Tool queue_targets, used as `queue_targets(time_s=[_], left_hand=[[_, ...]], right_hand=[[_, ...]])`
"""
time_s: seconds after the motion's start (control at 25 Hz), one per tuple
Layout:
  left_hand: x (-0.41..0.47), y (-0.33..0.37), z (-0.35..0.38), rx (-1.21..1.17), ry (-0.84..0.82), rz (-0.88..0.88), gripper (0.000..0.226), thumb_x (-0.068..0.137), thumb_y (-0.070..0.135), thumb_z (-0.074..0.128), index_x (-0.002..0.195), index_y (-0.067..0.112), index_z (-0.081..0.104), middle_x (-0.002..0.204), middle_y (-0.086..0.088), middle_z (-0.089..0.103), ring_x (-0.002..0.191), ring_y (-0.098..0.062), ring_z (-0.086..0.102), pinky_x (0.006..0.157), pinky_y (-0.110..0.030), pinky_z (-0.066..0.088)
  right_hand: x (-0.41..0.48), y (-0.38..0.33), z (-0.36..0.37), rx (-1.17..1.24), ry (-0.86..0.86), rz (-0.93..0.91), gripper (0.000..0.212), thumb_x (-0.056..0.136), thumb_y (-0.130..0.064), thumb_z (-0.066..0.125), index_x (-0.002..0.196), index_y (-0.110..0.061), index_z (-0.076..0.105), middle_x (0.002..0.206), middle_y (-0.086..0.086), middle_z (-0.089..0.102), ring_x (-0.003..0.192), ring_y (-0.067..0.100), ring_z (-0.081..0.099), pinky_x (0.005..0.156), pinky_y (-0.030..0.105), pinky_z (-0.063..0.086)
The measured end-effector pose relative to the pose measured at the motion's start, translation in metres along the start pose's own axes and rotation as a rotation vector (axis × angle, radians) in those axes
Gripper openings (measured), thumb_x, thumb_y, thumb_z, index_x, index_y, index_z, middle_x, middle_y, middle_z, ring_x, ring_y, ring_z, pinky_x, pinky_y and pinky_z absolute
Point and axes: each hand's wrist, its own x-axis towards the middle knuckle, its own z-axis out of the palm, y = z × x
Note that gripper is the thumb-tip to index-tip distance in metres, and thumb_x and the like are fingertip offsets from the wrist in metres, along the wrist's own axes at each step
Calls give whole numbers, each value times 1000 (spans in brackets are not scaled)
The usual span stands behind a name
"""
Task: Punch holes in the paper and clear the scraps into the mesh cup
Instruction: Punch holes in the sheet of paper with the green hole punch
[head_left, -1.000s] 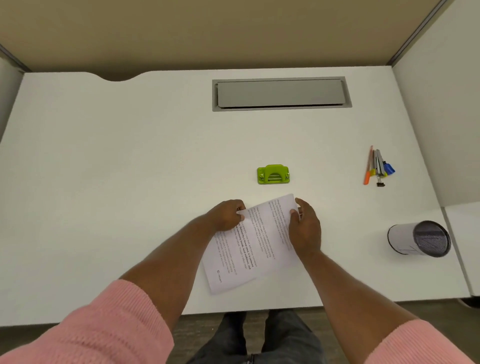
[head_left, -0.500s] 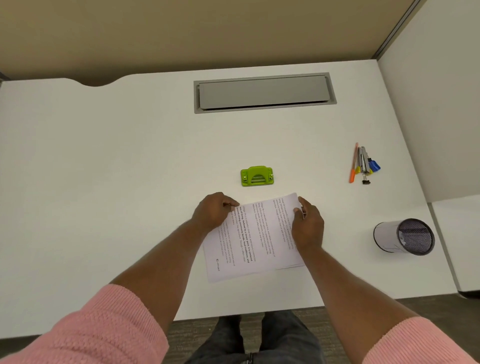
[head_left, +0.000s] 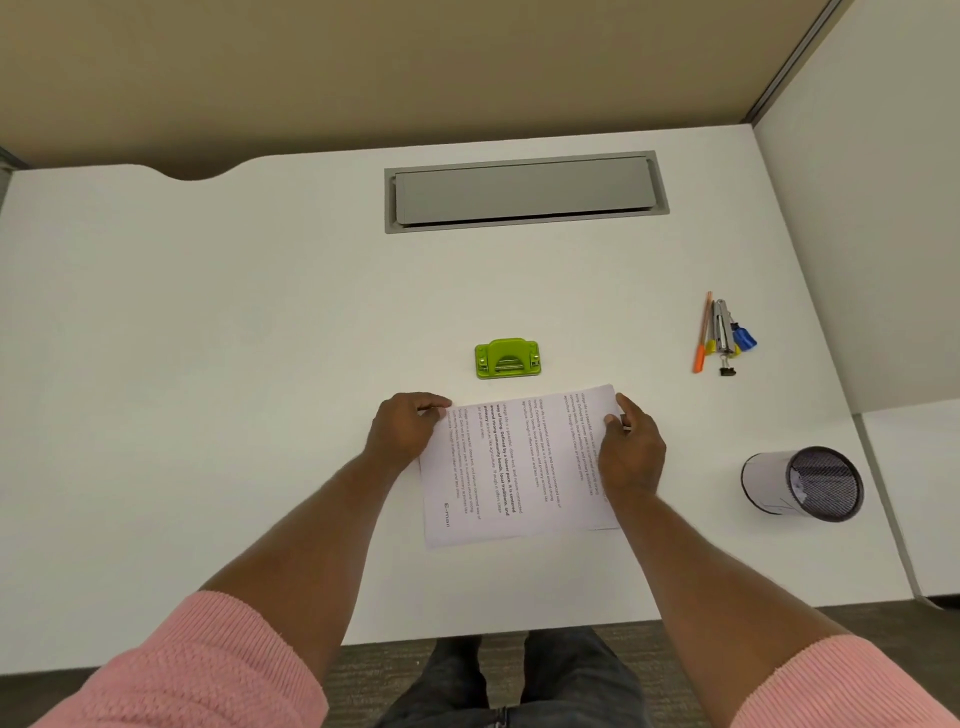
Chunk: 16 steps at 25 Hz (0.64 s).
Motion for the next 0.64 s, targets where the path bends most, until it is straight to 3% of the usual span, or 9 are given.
queue_targets(time_s=[0.12, 0.32, 0.64], left_hand=[[0, 0, 4, -53, 42, -21, 20, 96, 13, 66, 108, 18, 81, 115, 0, 77, 112, -12, 67, 96, -21, 44], [14, 7, 5, -128, 116, -68, 18, 95, 12, 68, 109, 12, 80, 116, -4, 77, 112, -15, 67, 94, -19, 42], [40, 12, 0, -306, 194, -236, 17, 88, 18, 78, 103, 10, 80, 111, -7, 77, 108, -24, 71, 103, -39, 53]], right_hand=[[4, -2, 1, -2, -6, -6, 37, 102, -15, 56, 138, -20, 63, 123, 7, 66, 117, 24, 62, 107, 36, 47], [14, -8, 4, 81, -1, -1, 39, 99, -10, 60, 136, -18, 64, 117, 7, 68, 108, 23, 64, 100, 25, 44], [31, -22, 9, 165, 28, 24, 37, 94, -8, 65, 129, -18, 70, 111, 4, 71, 95, 15, 63, 96, 24, 47]])
